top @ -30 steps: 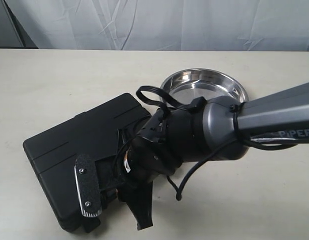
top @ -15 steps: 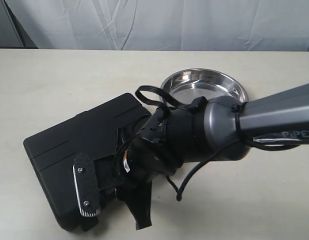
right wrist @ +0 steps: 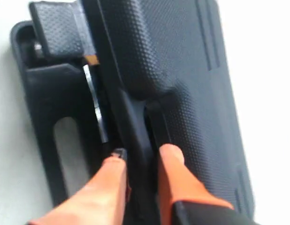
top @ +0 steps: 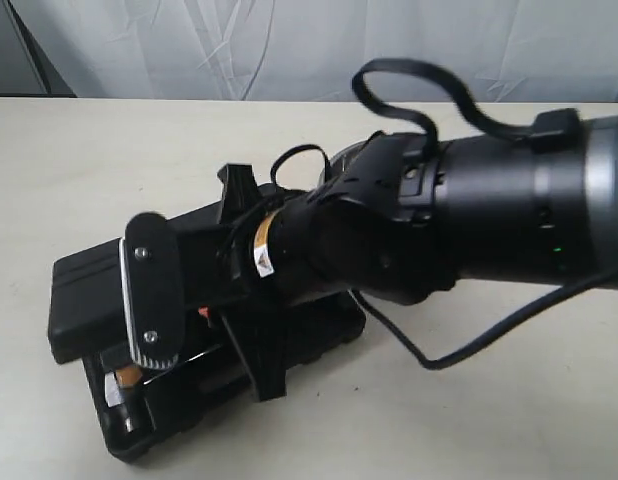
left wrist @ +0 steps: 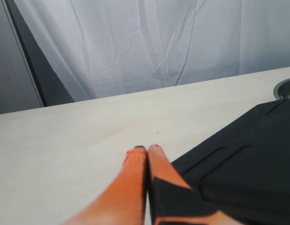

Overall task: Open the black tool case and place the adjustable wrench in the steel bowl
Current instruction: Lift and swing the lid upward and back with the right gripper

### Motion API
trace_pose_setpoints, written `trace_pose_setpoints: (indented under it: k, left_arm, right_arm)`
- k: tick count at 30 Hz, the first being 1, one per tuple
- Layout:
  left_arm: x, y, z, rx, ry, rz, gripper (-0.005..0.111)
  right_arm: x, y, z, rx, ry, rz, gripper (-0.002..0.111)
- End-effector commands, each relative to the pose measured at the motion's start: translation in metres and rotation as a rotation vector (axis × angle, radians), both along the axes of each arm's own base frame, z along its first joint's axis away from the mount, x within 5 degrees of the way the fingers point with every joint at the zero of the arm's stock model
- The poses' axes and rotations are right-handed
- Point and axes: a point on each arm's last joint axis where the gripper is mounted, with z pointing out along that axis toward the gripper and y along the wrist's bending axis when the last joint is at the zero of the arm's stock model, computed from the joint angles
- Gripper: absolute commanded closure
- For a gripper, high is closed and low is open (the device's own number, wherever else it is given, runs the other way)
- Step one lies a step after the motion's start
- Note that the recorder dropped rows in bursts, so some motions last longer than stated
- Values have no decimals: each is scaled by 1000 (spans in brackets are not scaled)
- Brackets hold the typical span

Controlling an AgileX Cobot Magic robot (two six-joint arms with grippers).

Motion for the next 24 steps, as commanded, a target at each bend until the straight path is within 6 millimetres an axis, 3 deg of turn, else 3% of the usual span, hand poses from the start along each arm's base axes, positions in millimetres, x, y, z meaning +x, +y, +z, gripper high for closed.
trace_pose_setpoints:
  k: [1, 7, 11, 16, 24]
  left_arm:
    - [0, 0, 1, -3, -3, -1, 106]
    - [0, 0, 1, -3, -3, -1, 106]
    - [0, 0, 1, -3, -3, -1, 106]
    - [0, 0, 1, -3, -3, -1, 106]
    - [0, 0, 1, -3, -3, -1, 106]
  right_arm:
    - [-1, -3, 42, 198, -99, -20, 109]
    - [5, 4, 60, 365, -249, 8, 109]
    - [18, 10, 49, 375, -273, -5, 109]
    - [51, 13, 29, 332, -264, -70, 109]
    - [96, 28, 14, 321, -277, -128, 109]
